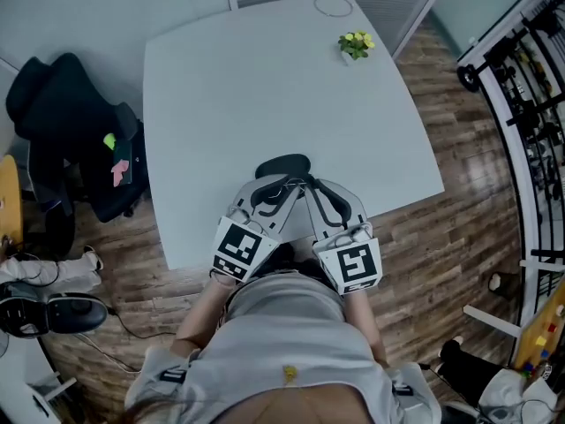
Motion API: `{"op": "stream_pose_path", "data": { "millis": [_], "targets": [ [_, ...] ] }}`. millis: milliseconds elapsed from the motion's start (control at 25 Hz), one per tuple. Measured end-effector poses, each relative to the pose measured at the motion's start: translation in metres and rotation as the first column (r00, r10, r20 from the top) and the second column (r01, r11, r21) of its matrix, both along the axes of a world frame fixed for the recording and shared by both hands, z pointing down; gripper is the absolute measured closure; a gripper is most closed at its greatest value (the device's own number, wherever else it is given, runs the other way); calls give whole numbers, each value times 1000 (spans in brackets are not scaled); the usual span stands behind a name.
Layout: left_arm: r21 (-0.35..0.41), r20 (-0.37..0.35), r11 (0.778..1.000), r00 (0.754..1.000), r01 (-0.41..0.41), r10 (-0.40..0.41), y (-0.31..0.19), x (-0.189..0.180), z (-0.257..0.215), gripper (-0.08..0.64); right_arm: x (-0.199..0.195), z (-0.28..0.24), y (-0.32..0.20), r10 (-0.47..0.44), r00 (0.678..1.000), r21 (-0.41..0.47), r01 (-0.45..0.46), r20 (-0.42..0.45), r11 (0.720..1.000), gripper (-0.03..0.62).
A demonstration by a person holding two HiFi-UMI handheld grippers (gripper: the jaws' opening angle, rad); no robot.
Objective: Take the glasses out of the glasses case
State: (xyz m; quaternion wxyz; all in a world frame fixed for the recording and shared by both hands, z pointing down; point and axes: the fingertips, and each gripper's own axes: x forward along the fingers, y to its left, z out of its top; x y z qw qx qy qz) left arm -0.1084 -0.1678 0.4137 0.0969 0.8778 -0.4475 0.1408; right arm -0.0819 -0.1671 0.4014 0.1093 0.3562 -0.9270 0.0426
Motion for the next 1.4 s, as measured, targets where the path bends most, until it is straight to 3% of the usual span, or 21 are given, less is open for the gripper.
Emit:
{"op": "stream_pose_path", "data": {
  "millis": [400,880,1000,1080,1200,1280,1400],
  "targets": [
    [-81,141,990,982,-117,127,-3,-4,53,483,6,15,-2,91,995,-35,-93,-39,995,549],
    [-223,207,963,958,-151,198,-10,-7,120,483,24,33,-25,129,989,-76,-134,-69,988,549],
    [-260,252,952,941,-159,226,-9,-7,140,485,29,36,-28,137,988,-86,-143,-69,986,549],
    [-287,302,942,917,-175,262,-7,-7,154,485,34,38,-27,143,987,-92,-149,-73,985,549],
    [-327,389,923,861,-203,328,-2,-8,178,485,38,41,-25,148,986,-100,-155,-80,983,549],
    [-360,444,906,813,-222,376,1,-9,195,486,42,43,-24,153,985,-106,-162,-83,981,549],
    [-393,535,885,720,-250,441,2,-9,217,492,50,45,-24,163,983,-119,-173,-89,978,549]
  ]
}}
